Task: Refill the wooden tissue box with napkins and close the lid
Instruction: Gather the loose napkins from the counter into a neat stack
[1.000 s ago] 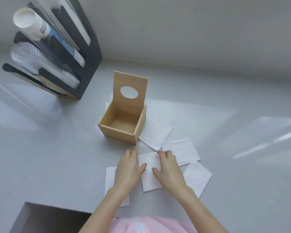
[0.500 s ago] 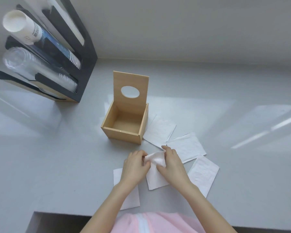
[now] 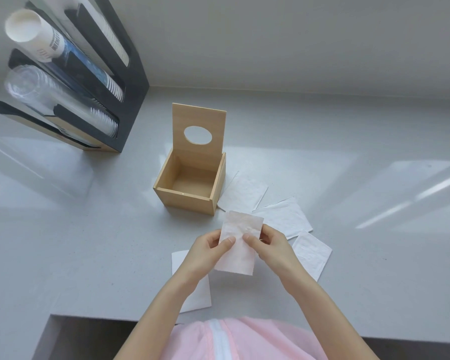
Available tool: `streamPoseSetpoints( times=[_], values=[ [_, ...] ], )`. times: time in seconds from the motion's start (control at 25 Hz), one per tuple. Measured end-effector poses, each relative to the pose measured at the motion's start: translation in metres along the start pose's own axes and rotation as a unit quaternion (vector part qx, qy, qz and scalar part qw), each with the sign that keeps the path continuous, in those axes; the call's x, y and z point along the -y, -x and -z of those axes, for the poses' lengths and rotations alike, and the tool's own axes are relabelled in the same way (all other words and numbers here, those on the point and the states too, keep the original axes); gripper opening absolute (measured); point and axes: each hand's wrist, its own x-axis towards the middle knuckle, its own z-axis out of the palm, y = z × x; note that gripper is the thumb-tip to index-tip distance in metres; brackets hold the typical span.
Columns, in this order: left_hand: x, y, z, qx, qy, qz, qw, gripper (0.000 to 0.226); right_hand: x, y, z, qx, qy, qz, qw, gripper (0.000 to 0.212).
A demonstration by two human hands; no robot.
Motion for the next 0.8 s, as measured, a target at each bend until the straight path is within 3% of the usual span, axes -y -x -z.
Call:
streamPoseSetpoints(
  times=[0.12,0.24,0.32,0.4,0.56,0.8],
  values=[
    [0.001,0.001,-0.014,-0.032,0.008,-0.005,0.999,0.018,-0.003,0.002,0.019,-0.004,0.037,0.003,0.999,0.014],
    [0.002,0.001,-0.026,-0.057,0.027,0.005,0.998,0.017,-0.011,0.004,0.05,-0.071,0.104,0.02,0.992,0.014],
    [0.005,0.0,-0.034,-0.066,0.042,0.01,0.997,0.016,-0.018,0.006,0.075,-0.131,0.214,0.038,0.967,0.008],
    [0.006,0.001,-0.043,-0.07,0.067,0.012,0.995,0.017,-0.028,0.007,0.095,-0.16,0.328,0.023,0.931,0.024],
    [0.01,0.003,-0.063,-0.08,0.09,0.016,0.993,0.023,-0.038,0.007,0.114,-0.126,0.457,-0.04,0.88,0.048],
    [0.019,0.003,-0.084,-0.113,0.1,0.032,0.988,0.023,-0.04,0.001,0.122,-0.074,0.459,-0.039,0.885,0.025]
  ],
)
